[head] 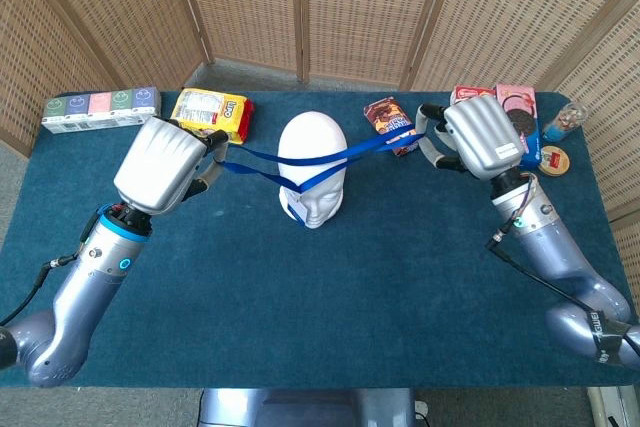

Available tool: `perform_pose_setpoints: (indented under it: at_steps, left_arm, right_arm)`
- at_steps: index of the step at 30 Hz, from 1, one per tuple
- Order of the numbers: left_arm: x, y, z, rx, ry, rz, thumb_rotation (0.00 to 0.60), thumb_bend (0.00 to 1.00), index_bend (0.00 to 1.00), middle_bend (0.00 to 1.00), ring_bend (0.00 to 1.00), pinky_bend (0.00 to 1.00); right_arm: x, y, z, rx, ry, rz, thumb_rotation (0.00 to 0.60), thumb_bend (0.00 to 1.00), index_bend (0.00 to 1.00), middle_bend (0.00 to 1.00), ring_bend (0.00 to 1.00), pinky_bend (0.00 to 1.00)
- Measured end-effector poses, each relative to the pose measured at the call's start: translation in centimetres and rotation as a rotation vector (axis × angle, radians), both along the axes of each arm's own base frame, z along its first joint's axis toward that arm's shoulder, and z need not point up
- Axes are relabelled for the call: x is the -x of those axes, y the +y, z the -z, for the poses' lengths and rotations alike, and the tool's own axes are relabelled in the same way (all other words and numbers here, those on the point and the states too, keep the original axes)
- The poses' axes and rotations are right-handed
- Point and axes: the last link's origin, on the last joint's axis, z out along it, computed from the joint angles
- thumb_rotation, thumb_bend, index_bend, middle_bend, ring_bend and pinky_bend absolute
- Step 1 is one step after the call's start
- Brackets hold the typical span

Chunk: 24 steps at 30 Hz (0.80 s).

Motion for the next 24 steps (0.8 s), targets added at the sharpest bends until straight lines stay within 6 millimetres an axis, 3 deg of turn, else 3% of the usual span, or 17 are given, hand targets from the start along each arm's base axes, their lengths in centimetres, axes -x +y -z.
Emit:
perform_pose_setpoints:
  at_steps: [10,24]
  left_arm:
    - [0.0,0.4,-0.2,-0.028,-0.007,-0.001,0.600,0.39,0.63,1.00,1.00,0.83]
    - [-0.6,-1.3,-0.6,-0.011,-0.034,0.058,0.600,0.39,0.63,1.00,1.00,0.83]
  right_arm:
    - [-0.2,-0.8,0.1,0.014,-0.011,0.011,0.600,0.51,0.71,1.00,1.00,1.00]
    - [0.7,0.6,-1.4,0.044,-0.018,0.006,0.600,0.51,0.71,1.00,1.00,1.00]
